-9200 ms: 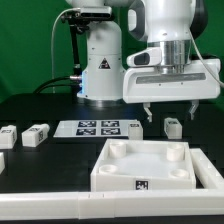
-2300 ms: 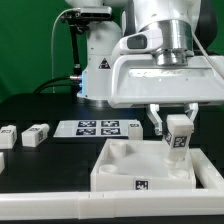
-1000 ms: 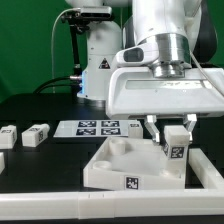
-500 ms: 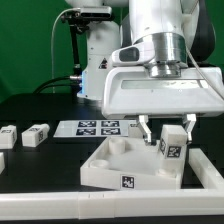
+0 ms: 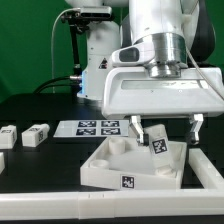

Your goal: Assemble one leg

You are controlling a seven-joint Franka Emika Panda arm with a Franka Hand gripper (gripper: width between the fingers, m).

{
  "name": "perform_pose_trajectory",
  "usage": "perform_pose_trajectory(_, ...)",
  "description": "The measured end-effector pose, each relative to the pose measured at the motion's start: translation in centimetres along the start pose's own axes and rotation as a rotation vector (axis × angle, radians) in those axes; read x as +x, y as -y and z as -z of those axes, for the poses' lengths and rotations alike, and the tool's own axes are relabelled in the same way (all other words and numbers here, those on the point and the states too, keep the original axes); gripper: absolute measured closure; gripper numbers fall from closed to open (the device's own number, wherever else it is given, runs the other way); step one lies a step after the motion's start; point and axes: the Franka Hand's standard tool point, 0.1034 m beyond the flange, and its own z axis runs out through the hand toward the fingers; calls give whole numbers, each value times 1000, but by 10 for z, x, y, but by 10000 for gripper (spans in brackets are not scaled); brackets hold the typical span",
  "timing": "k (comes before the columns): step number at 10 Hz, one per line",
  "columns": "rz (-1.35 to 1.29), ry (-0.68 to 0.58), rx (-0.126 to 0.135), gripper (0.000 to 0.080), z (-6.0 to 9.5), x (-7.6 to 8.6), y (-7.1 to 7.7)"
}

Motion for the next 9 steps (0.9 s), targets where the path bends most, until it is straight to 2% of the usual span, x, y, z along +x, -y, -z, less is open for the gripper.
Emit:
perform_pose_trajectory(5, -7, 8, -1, 151, 1, 0, -1)
perform_pose_trajectory(8, -18, 43, -7, 151, 11, -1, -14)
perform_pose_trajectory(9, -16, 85, 4, 151, 9, -3, -10)
